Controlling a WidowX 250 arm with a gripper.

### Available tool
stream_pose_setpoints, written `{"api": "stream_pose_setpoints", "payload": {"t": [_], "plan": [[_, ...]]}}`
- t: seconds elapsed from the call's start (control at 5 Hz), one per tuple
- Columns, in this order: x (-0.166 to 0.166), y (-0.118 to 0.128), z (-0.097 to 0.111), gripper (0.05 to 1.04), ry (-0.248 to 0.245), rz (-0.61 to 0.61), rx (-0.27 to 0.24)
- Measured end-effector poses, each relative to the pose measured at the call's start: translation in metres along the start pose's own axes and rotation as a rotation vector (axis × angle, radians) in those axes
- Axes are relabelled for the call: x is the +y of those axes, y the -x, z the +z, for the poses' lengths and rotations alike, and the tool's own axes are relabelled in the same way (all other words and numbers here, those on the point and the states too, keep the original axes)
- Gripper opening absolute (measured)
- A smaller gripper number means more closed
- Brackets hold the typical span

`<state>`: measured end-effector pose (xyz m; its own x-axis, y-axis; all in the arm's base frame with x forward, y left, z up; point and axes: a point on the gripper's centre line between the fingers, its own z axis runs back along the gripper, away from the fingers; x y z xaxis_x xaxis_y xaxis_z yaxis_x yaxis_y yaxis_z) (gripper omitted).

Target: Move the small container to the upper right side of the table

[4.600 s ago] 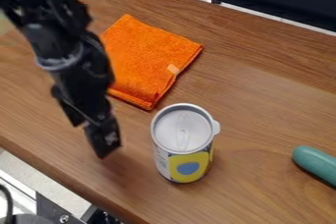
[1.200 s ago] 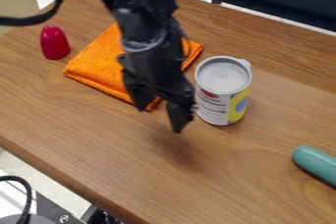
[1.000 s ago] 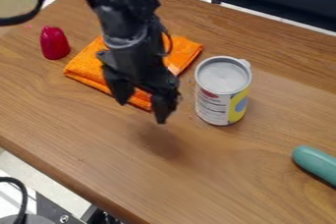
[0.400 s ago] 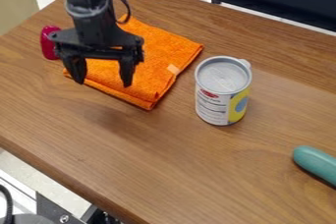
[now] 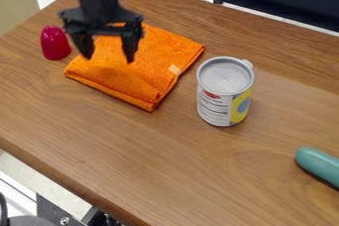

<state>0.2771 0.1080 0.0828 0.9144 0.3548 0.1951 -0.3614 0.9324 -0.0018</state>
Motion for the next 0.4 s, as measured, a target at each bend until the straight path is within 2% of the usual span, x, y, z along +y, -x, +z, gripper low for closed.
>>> {"api": "stream_pose_setpoints", "payload": {"t": [0.2,0.4], "plan": [[-0.013,-0.021,0.009,0.999,0.025,-0.061,-0.083],[-0.03,-0.041,0.006,0.999,0.026,-0.099,-0.1]]}}
